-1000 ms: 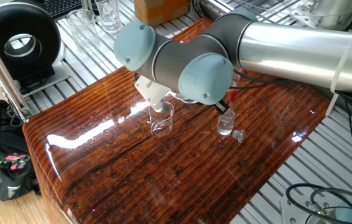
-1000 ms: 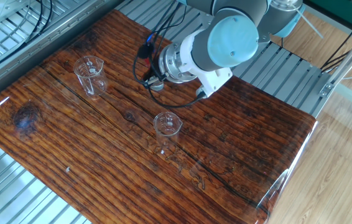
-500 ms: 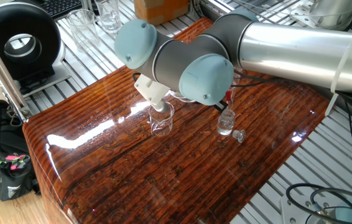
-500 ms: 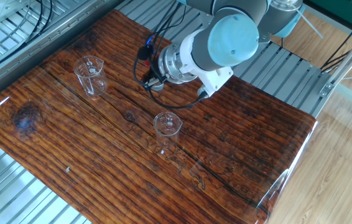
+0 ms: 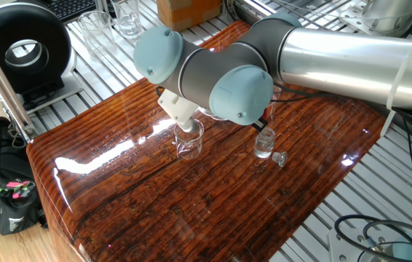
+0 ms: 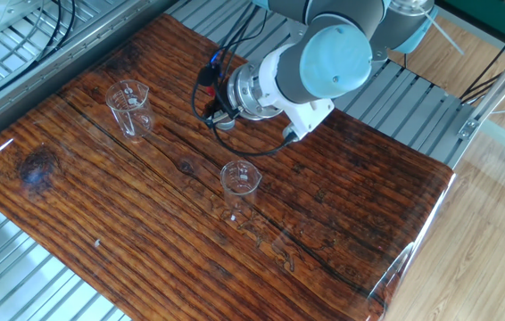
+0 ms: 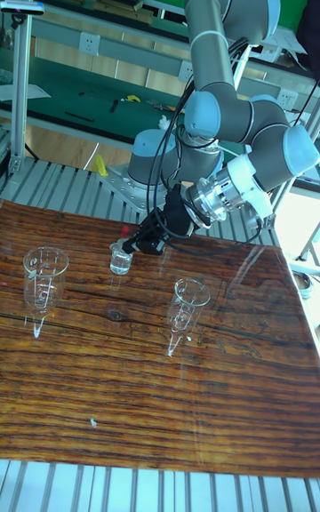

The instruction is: Transfer liquid using a dropper

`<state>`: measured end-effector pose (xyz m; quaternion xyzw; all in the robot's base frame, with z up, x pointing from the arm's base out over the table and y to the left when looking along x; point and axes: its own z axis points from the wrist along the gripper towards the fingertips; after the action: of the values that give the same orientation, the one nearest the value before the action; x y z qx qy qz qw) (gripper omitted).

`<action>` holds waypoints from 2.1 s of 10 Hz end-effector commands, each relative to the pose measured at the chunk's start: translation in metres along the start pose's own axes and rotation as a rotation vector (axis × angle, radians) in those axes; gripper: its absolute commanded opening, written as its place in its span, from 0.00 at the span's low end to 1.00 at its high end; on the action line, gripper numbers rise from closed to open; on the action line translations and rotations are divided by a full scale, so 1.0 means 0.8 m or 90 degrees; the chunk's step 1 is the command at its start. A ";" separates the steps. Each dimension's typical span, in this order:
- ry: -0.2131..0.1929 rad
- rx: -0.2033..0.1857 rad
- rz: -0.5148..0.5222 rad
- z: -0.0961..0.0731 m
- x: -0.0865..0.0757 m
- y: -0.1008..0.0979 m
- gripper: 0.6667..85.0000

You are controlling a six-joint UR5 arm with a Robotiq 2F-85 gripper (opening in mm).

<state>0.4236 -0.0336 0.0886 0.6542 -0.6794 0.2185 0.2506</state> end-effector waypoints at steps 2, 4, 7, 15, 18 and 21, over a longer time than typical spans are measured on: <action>0.002 -0.010 0.007 0.002 0.000 0.006 0.15; 0.000 -0.009 0.013 0.002 -0.001 0.006 0.13; 0.001 -0.009 0.019 0.002 -0.001 0.006 0.09; 0.013 -0.014 0.028 0.004 0.005 0.008 0.02; -0.006 -0.005 0.035 0.004 -0.004 0.003 0.02; -0.016 -0.015 0.030 0.002 -0.007 0.009 0.34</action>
<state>0.4188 -0.0336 0.0854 0.6374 -0.6957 0.2182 0.2493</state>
